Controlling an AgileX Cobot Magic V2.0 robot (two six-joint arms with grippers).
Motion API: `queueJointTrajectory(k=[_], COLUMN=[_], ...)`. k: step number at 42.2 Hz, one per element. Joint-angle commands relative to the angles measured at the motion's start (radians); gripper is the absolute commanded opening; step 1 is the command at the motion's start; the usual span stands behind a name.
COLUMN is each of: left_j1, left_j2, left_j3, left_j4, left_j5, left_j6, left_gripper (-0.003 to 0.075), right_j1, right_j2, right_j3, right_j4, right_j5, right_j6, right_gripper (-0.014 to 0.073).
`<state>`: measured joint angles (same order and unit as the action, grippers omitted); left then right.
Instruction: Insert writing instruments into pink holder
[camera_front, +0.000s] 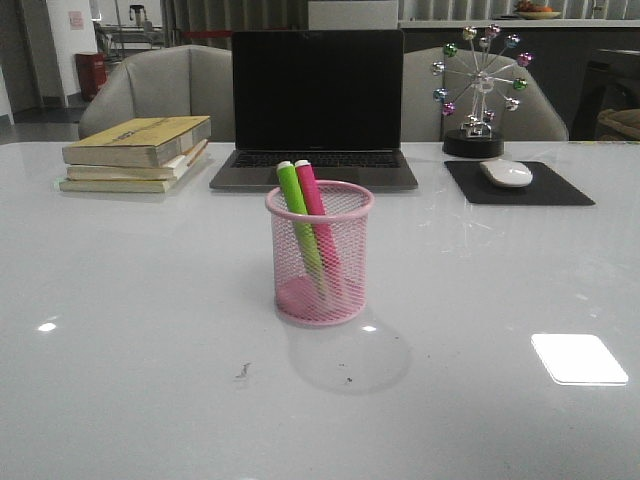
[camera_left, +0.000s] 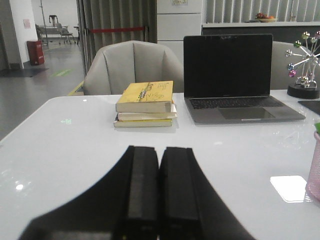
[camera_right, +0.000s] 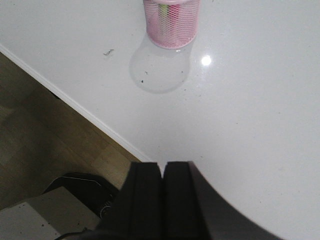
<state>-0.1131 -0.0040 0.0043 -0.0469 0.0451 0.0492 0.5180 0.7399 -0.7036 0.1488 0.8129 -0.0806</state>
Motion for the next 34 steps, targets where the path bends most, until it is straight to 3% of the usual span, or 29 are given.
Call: queueJointTrajectory(k=[1, 34], left_j1=[0.003, 0.023], left_j2=[-0.022, -0.022], left_j3=[0.005, 0.005], left_j4=[-0.012, -0.012], left_j5=[-0.102, -0.098], left_j6=[-0.011, -0.011], left_gripper=[0.0091, 0.0091], right_j1=[-0.005, -0.005], right_j2=[-0.005, -0.005], right_j3=[-0.027, -0.027], right_j4=[0.013, 0.013], right_j5=[-0.054, -0.056], right_j6=[-0.004, -0.004], right_gripper=[0.0056, 0.0056])
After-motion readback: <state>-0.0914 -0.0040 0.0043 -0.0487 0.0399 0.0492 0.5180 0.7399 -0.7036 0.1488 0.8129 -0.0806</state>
